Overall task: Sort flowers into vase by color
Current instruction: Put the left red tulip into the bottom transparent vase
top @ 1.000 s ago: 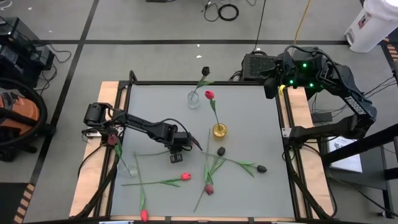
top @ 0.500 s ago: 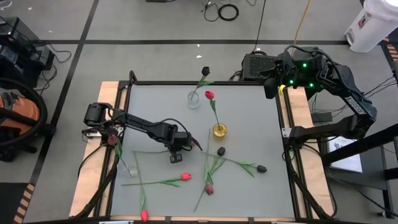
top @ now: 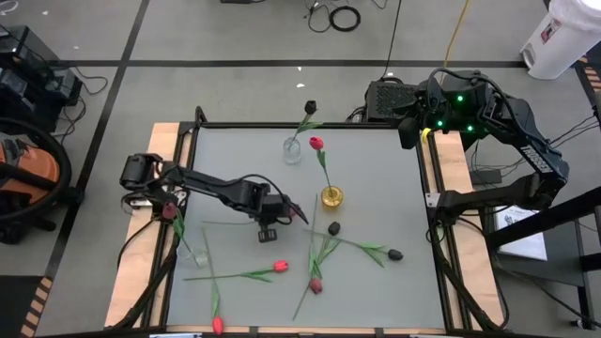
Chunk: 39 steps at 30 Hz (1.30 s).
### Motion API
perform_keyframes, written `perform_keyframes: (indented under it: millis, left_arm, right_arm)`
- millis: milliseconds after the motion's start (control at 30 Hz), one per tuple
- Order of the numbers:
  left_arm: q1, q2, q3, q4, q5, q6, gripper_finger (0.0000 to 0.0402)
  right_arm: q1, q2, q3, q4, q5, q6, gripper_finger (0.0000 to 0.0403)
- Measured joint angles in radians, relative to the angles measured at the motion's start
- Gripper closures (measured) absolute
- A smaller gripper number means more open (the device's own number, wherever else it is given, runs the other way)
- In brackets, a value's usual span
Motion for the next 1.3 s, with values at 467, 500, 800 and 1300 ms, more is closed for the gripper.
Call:
perform_keyframes:
  millis: [467,500,800,1300]
  left_arm:
    - [0.018,-0.130,0.106,0.014,-0.165,-0.054,0.0400]
    - [0.018,-0.142,0.111,0.011,-0.179,-0.054,0.0401]
    - [0.018,-0.297,0.115,0.010,-0.268,-0.053,0.0401]
    - [0.018,-0.706,0.115,-0.028,-0.264,0.073,0.0401]
  right_arm:
    - [0.000,0.000,0.000,0.000,0.000,0.000,0.0215]
    - [0.000,0.000,0.000,0.000,0.000,0.000,0.0215]
    - [0.000,0.000,0.000,0.000,0.000,0.000,0.0215]
    - [0.000,0.000,0.000,0.000,0.000,0.000,0.0215]
